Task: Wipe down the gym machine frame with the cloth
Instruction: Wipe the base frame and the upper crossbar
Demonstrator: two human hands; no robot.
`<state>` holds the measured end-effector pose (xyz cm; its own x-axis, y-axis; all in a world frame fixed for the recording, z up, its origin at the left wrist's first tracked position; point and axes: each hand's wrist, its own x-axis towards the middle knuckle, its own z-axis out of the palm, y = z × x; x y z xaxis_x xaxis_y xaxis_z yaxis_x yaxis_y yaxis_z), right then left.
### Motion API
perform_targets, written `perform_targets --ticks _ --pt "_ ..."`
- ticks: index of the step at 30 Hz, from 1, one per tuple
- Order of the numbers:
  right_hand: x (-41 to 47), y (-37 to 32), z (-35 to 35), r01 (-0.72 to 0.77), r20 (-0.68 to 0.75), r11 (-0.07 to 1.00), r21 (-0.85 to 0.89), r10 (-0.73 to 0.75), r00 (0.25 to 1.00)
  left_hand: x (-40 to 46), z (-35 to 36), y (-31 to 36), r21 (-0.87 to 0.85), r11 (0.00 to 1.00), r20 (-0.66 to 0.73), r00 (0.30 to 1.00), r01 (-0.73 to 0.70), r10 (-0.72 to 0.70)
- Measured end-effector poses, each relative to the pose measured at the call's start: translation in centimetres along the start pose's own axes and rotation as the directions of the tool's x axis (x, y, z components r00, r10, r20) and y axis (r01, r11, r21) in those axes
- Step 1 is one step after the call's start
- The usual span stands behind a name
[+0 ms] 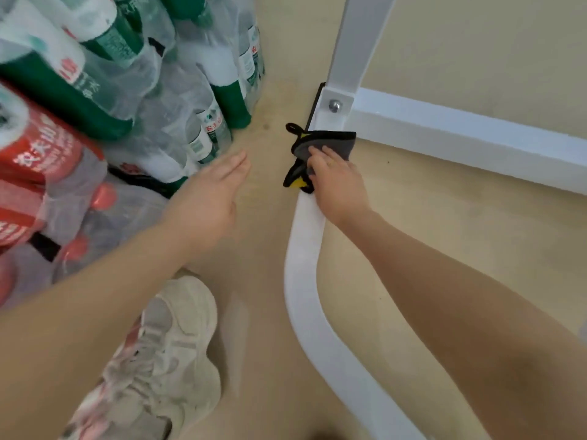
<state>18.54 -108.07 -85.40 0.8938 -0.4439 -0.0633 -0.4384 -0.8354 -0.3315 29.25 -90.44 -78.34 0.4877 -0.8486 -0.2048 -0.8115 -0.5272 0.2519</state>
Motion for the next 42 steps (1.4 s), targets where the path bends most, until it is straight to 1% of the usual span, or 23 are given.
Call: perform_targets --ticks 2,5,7,8,10,13,15,17,19,21,23,26,27,28,29,31,33,34,36,38,39,41,42 --pt "-0.1 -0.8 -1.4 -0.037 0.009 0.996 0.083 0.036 0.999 -1.2 -0.9 -0.5 -0.003 1.0 -0.028 0.999 0.03 -0.031" --pt "-0.7 -2.5 -3.5 -0.008 0.005 0.983 0.182 0.008 1.0 -2.1 -2.2 -0.9 -0.03 0.998 -0.056 0.997 0.055 -0.056" --pt "-1.1 -3.8 -5.1 -0.003 -0.058 0.971 0.238 0.018 0.998 -2.1 -2.9 -1.0 -0.046 0.997 -0.059 0.996 0.059 -0.062" --pt "-1.4 -4.5 -5.9 -0.026 -0.095 0.958 0.285 0.055 0.994 -1.8 -3.3 -0.9 -0.048 0.998 -0.058 0.997 0.046 -0.049" --pt "-1.8 -5.7 -7.5 -0.131 -0.123 0.91 0.393 0.194 0.973 -0.9 -4.2 -0.6 -0.047 0.999 -0.045 0.999 -0.003 0.001" --pt "-2.4 -5.9 -9.3 -0.257 -0.16 0.834 0.489 0.375 0.913 1.5 -5.2 0.6 -0.088 0.99 -0.076 0.992 -0.108 0.101" --pt "-2.9 -5.7 -10.5 -0.299 -0.221 0.79 0.535 0.473 0.853 2.9 -5.9 1.9 -0.145 0.974 -0.127 0.98 -0.174 0.156" --pt "-3.0 -6.2 -11.7 -0.305 -0.295 0.744 0.595 0.555 0.778 3.8 -6.7 2.6 -0.209 0.958 -0.142 0.975 -0.198 0.171" --pt "-2.9 -6.9 -13.3 -0.267 -0.356 0.697 0.665 0.611 0.707 4.6 -7.9 3.4 -0.293 0.935 -0.138 0.976 -0.2 0.166" --pt "-2.4 -7.5 -15.4 -0.192 -0.43 0.672 0.715 0.64 0.637 5.8 -9.4 4.4 -0.395 0.895 -0.185 0.972 -0.206 0.142" --pt "-1.2 -8.4 -17.5 -0.121 -0.494 0.657 0.744 0.663 0.562 6.9 -11.0 5.3 -0.541 0.816 -0.234 0.968 -0.203 0.086" --pt "1.3 -9.4 -20.1 0.038 -0.549 0.588 0.808 0.728 0.409 8.1 -12.6 6.6 -0.75 0.632 -0.228 0.973 -0.194 0.028" --pt "2.2 -9.6 -20.6 0.051 -0.564 0.591 0.805 0.736 0.374 8.5 -13.0 6.9 -0.791 0.578 -0.22 0.975 -0.198 0.032" --pt "3.2 -9.8 -20.9 0.035 -0.568 0.6 0.799 0.734 0.372 8.7 -13.4 7.1 -0.826 0.528 -0.209 0.977 -0.197 0.038" --pt "4.3 -9.8 -20.8 -0.009 -0.55 0.604 0.797 0.731 0.404 9.0 -13.8 7.3 -0.861 0.471 -0.192 0.98 -0.192 0.048" --pt "6.1 -9.8 -20.1 -0.119 -0.455 0.593 0.796 0.717 0.527 9.7 -14.7 7.5 -0.92 0.349 -0.153 0.983 -0.177 0.098" --pt "7.2 -9.7 -19.1 -0.143 -0.359 0.53 0.836 0.725 0.588 10.3 -15.3 7.7 -0.942 0.28 -0.138 0.974 -0.186 0.181" --pt "7.4 -9.6 -18.7 -0.134 -0.361 0.522 0.842 0.73 0.58 10.5 -15.5 7.8 -0.947 0.264 -0.13 0.971 -0.182 0.203" --pt "7.9 -9.0 -17.8 -0.137 -0.383 0.543 0.828 0.727 0.57 11.0 -15.5 7.6 -0.954 0.266 -0.097 0.981 -0.139 0.166" --pt "7.8 -8.7 -17.3 -0.129 -0.294 0.428 0.894 0.78 0.553 11.1 -15.1 7.7 -0.951 0.287 -0.076 0.988 -0.113 0.137" --pt "7.8 -8.6 -17.1 -0.142 -0.274 0.416 0.898 0.783 0.558 11.0 -15.0 7.8 -0.949 0.294 -0.075 0.986 -0.117 0.151" --pt "7.8 -8.7 -16.7 -0.194 -0.331 0.505 0.841 0.764 0.553 10.9 -14.7 7.8 -0.941 0.309 -0.081 0.977 -0.141 0.2" --pt "7.9 -8.6 -16.7 -0.18 -0.371 0.52 0.835 0.774 0.514 10.9 -14.7 7.7 -0.938 0.315 -0.086 0.977 -0.145 0.194"
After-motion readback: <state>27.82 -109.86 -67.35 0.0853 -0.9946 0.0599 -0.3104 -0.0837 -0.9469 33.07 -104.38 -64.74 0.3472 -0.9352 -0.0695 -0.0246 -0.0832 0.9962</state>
